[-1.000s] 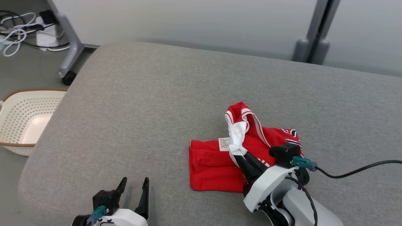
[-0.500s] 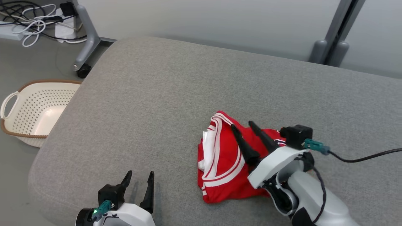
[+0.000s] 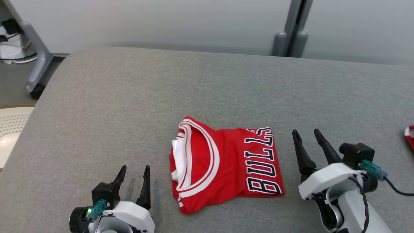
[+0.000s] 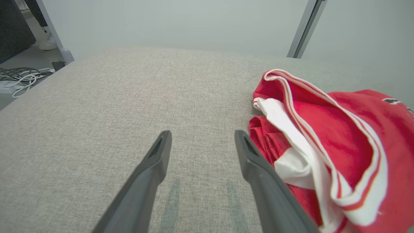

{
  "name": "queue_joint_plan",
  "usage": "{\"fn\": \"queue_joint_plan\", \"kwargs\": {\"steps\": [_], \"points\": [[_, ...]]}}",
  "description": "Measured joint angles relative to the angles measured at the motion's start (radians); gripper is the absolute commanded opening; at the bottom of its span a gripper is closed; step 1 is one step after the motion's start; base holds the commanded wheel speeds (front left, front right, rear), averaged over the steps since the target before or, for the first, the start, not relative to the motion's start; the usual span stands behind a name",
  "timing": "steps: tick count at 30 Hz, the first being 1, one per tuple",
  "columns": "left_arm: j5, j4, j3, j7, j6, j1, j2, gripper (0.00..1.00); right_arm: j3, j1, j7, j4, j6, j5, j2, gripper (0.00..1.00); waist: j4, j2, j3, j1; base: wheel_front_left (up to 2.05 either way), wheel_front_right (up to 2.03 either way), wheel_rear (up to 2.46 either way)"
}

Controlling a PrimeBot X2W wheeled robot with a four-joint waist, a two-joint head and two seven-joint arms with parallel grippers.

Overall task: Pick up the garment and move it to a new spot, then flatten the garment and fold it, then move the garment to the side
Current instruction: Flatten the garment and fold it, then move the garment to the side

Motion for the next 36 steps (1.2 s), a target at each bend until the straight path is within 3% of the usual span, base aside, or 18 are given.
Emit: {"fn": "queue_joint_plan", "kwargs": {"steps": [9, 23, 29, 36], "points": [[0.011, -0.019, 0.052, 0.0, 0.0, 0.022, 0.0, 1.0, -0.087, 0.088, 0.0, -0.034, 0.0, -0.11, 0.006, 1.0, -0.079, 0.0, -0.005, 0.0, 0.0, 0.0, 0.0], [0.06, -0.085, 0.133, 0.0, -0.006, 0.132, 0.0, 1.0, -0.068, 0.203, 0.0, -0.057, 0.0, -0.095, 0.008, 1.0, -0.152, 0.0, -0.084, 0.0, 0.0, 0.0, 0.0], [0.061, -0.092, 0.124, 0.0, -0.017, 0.142, 0.0, 1.0, -0.034, 0.212, 0.0, -0.049, 0.0, -0.082, 0.008, 1.0, -0.143, 0.0, -0.078, 0.0, 0.0, 0.0, 0.0], [0.059, -0.085, 0.073, 0.0, -0.03, 0.122, 0.0, 1.0, 0.085, 0.136, 0.0, 0.004, 0.0, 0.002, 0.009, 1.0, -0.086, 0.0, -0.045, 0.0, 0.0, 0.0, 0.0]]}}
